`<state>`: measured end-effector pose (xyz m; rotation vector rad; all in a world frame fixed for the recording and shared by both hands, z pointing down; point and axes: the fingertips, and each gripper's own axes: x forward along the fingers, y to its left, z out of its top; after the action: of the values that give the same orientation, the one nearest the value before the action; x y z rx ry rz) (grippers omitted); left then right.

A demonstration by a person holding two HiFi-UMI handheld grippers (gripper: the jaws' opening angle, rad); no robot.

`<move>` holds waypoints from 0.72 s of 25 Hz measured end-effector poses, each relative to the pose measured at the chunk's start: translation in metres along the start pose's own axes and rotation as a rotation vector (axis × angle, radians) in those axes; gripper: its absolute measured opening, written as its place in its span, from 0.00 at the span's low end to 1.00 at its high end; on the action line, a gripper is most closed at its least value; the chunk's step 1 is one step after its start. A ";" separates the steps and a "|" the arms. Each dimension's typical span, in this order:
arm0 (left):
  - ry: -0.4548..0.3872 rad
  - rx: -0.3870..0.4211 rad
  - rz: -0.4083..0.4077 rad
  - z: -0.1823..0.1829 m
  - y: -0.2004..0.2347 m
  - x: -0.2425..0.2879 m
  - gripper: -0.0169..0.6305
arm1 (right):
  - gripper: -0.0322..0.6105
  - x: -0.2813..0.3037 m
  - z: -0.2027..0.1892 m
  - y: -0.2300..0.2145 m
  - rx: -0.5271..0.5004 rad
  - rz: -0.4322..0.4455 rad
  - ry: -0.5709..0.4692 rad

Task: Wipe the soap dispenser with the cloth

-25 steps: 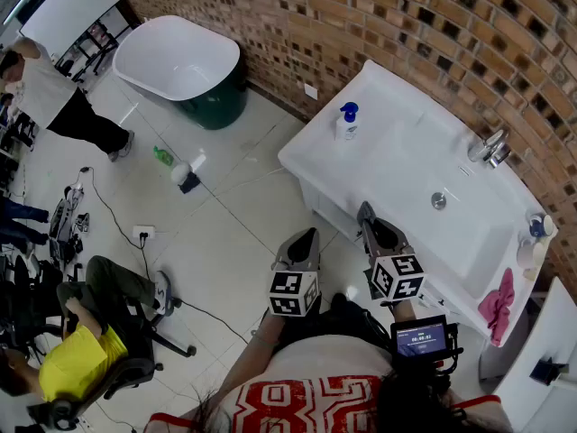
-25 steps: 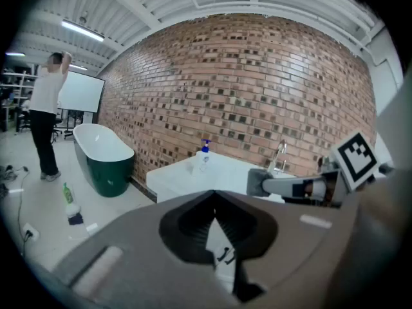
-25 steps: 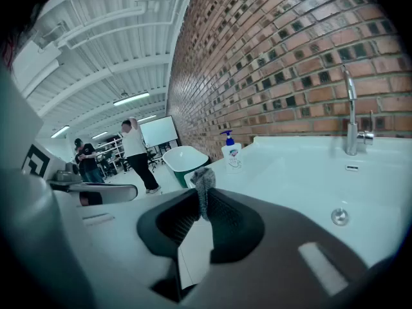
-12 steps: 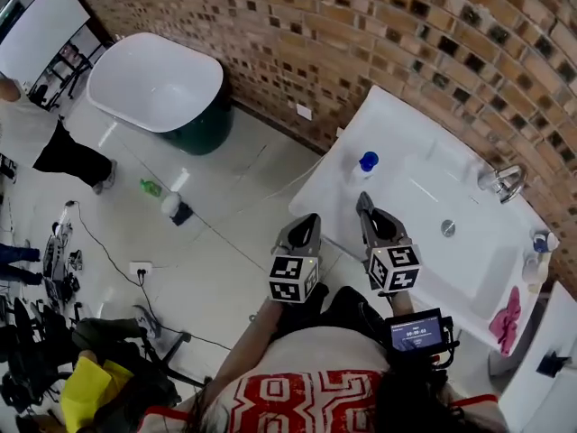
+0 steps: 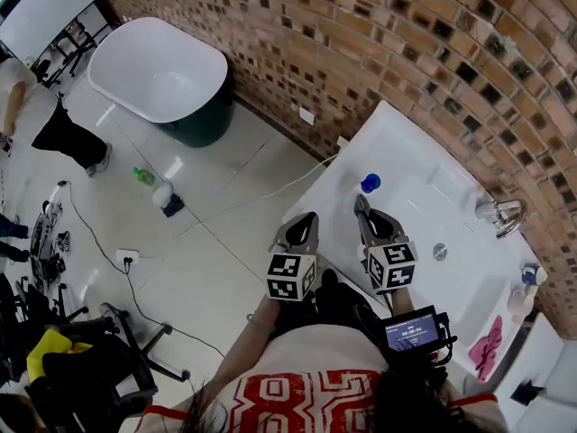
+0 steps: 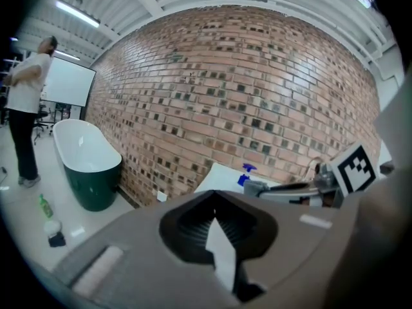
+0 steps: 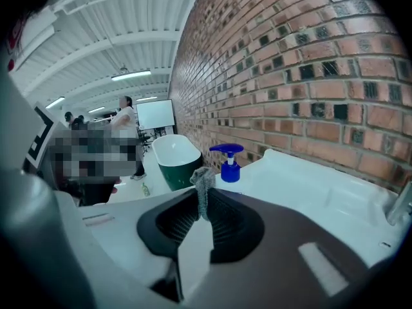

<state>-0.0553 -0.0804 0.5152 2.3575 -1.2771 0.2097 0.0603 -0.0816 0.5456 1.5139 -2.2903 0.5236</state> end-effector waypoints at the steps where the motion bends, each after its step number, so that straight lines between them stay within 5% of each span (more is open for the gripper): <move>1: -0.002 -0.006 0.012 0.000 0.001 0.001 0.03 | 0.12 0.002 0.000 0.000 -0.007 0.011 0.004; 10: -0.029 -0.030 0.116 0.003 -0.002 0.008 0.03 | 0.12 0.012 -0.007 -0.008 -0.073 0.140 0.045; 18: -0.015 -0.017 0.135 0.003 -0.010 0.020 0.03 | 0.12 0.008 -0.011 -0.047 0.015 0.105 0.028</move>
<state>-0.0364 -0.0923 0.5166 2.2643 -1.4409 0.2230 0.1022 -0.0998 0.5640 1.3895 -2.3595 0.5881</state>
